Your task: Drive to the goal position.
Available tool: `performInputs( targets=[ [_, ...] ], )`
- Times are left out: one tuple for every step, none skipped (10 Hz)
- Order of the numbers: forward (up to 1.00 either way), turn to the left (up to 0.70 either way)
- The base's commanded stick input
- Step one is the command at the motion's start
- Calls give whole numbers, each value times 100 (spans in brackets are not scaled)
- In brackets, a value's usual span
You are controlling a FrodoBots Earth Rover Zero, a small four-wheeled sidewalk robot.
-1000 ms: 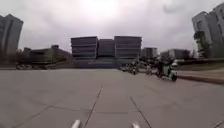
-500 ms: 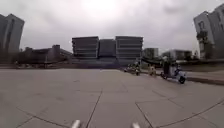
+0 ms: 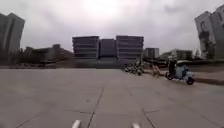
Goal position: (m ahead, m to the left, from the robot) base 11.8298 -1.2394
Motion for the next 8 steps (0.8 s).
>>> performInputs(
  targets=[
    [85,0],
    [85,0],
    [85,0],
    [85,0],
    [85,0],
    [85,0],
    [85,0],
    [85,0]
  ],
)
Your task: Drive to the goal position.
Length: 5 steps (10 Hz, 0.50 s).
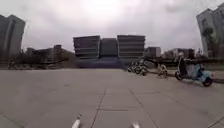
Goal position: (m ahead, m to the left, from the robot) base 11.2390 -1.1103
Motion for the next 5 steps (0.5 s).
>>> performInputs(
  targets=[
    [85,0],
    [85,0],
    [85,0],
    [85,0],
    [85,0]
  ],
)
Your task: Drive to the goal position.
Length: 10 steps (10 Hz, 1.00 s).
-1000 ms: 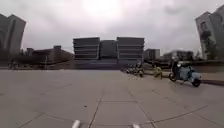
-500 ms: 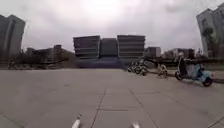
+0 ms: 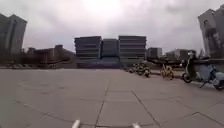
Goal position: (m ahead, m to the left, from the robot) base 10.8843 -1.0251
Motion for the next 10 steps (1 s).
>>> performInputs(
  targets=[
    [85,0],
    [85,0],
    [85,0],
    [85,0],
    [85,0],
    [85,0],
    [85,0],
    [85,0],
    [85,0],
    [85,0]
  ],
)
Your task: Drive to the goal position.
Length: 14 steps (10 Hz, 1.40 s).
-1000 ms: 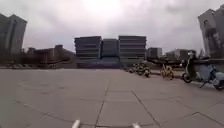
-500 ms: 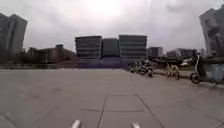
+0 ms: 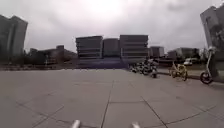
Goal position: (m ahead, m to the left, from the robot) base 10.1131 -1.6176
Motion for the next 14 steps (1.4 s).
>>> performInputs(
  targets=[
    [85,0],
    [85,0],
    [85,0],
    [85,0],
    [85,0],
    [85,0],
    [85,0],
    [85,0],
    [85,0],
    [85,0],
    [85,0],
    [85,0],
    [85,0],
    [85,0]
  ],
)
